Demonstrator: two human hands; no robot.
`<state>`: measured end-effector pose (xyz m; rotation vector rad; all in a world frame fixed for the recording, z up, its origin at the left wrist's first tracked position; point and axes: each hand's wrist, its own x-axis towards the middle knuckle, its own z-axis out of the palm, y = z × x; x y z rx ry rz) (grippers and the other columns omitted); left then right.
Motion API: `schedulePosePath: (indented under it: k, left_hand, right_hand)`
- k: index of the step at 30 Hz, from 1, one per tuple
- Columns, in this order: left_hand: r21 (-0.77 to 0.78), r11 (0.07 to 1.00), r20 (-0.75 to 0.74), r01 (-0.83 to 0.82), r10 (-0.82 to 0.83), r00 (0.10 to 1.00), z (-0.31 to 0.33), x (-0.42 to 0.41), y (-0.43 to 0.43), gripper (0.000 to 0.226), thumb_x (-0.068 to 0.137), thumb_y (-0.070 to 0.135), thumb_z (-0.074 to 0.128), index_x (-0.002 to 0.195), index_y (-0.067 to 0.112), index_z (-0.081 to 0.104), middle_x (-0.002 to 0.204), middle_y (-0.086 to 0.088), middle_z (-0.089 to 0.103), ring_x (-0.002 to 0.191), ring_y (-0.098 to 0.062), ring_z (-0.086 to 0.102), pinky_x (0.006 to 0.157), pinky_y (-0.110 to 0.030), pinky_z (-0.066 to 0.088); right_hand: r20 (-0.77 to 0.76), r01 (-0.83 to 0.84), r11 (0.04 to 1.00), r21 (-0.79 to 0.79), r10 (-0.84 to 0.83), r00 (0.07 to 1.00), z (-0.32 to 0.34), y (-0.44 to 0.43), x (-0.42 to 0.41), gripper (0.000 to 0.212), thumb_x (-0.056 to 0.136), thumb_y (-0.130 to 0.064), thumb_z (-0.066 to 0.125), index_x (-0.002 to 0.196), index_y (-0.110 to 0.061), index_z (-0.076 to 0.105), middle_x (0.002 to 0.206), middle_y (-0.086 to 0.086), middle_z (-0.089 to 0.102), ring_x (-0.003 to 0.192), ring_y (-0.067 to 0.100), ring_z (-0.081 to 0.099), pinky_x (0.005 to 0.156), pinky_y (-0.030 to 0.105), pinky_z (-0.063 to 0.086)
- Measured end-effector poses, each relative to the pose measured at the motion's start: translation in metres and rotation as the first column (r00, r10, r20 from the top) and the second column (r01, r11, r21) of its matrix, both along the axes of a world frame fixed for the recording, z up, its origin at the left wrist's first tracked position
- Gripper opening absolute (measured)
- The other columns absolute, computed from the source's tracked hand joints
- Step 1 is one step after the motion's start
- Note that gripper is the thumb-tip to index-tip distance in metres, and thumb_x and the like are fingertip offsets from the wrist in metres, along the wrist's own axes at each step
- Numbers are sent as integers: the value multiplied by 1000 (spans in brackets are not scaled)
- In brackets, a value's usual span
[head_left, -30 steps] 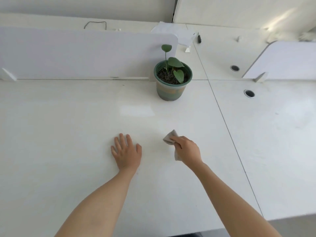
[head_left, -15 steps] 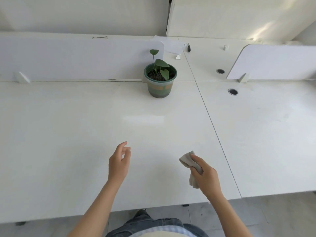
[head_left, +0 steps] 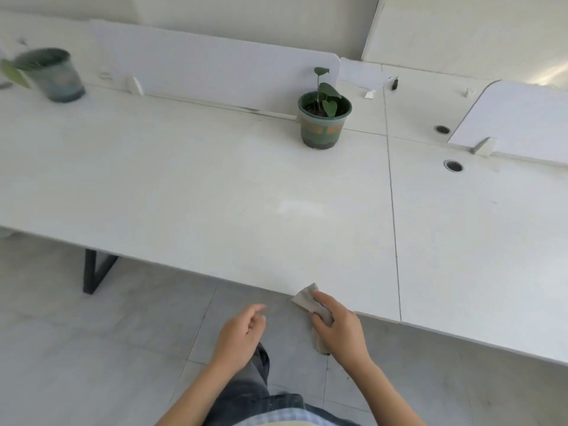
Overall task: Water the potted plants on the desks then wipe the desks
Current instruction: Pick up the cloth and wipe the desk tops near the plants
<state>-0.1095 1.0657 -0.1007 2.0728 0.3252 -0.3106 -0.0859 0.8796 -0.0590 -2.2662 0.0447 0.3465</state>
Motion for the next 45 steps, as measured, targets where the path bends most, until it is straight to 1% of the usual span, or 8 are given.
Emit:
schedulePosePath:
  k: [3,9,13,18,22,27,36,45]
  left_hand:
    - [59,993,-64,-106,110,992,-5,-54,22,26,93,19,49,115,14,60,90,0,66,90,-17,63,82,-29,47]
    - [34,842,-51,-538,539,841,1,-121,75,23,92,11,45,111,9,59,90,-11,66,88,-28,62,80,-35,46]
    - [34,865,-41,-500,501,864,3,-138,101,27,93,18,45,116,13,58,101,-6,67,98,-21,61,84,-31,46]
    - [112,911,-48,-396,403,914,8,-193,169,28,93,23,47,119,18,57,88,8,61,85,-10,58,70,-14,42]
    - [98,773,-51,-627,633,772,10,-255,259,27,93,18,47,117,12,58,98,-6,66,95,-22,61,87,-33,47]
    - [39,572,-22,-819,820,572,8,-298,342,22,93,15,45,111,15,57,100,-8,65,95,-24,60,81,-30,41]
    - [63,764,-171,-642,642,748,-17,-254,402,30,94,25,45,120,17,56,111,-3,63,104,-18,58,87,-26,44]
    - [106,585,-37,-804,811,585,2,-163,555,27,93,22,47,117,14,58,97,-3,66,90,-17,62,84,-32,48]
  right_hand:
    - [-40,-155,988,-16,154,987,-11,20,-19,41,87,-19,54,127,-24,50,124,-2,61,107,16,59,75,16,39]
    - [-65,-383,920,-80,379,923,-13,63,-53,40,87,-19,53,126,-23,50,119,2,65,100,22,61,77,28,44]
    - [-12,-358,927,-113,359,933,-12,101,-62,38,88,-17,52,125,-21,52,109,4,68,91,25,62,67,27,41]
    - [-6,-339,938,-64,340,940,-16,192,-95,37,87,-16,53,124,-20,54,102,9,69,83,25,60,64,25,35]
    - [-25,-439,898,-32,439,898,-25,284,-136,38,88,-16,52,125,-21,53,106,11,68,75,18,53,60,22,32]
    - [-33,-527,848,-55,526,850,-26,360,-168,39,86,-16,55,125,-25,53,113,7,67,93,26,62,64,19,34]
    - [-81,-577,808,-123,571,817,-34,458,-122,38,88,-20,53,125,-26,52,114,7,66,95,26,62,70,24,40]
    - [59,-636,771,-7,636,770,-5,636,2,40,89,-17,51,128,-22,49,109,7,66,79,19,55,66,24,37]
